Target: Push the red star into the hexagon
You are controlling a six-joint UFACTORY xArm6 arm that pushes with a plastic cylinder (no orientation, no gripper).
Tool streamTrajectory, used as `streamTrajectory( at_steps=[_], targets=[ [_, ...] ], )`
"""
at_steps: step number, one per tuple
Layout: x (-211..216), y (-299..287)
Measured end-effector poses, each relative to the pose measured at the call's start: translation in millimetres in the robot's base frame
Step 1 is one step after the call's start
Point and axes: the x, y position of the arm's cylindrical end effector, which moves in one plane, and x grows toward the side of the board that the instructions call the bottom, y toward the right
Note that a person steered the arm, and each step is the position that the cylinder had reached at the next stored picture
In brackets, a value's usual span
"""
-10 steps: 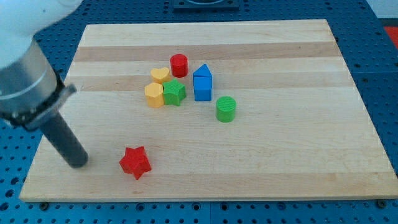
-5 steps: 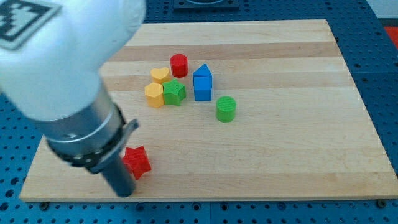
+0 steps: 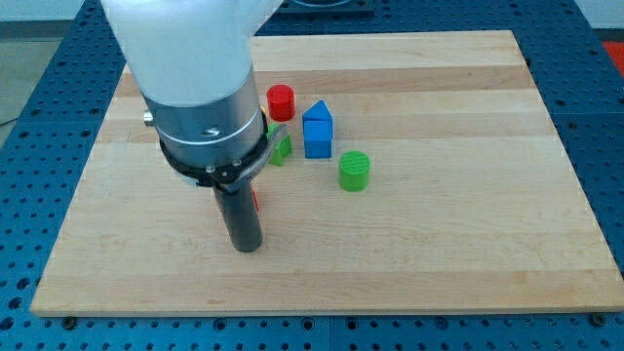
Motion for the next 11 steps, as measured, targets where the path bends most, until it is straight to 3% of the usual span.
streamTrajectory(
  at_steps=[2,7,11],
  targets=[
    [-40.5,-5.2],
    [-74.3,3.9],
    [-18.9,115.0]
  ],
)
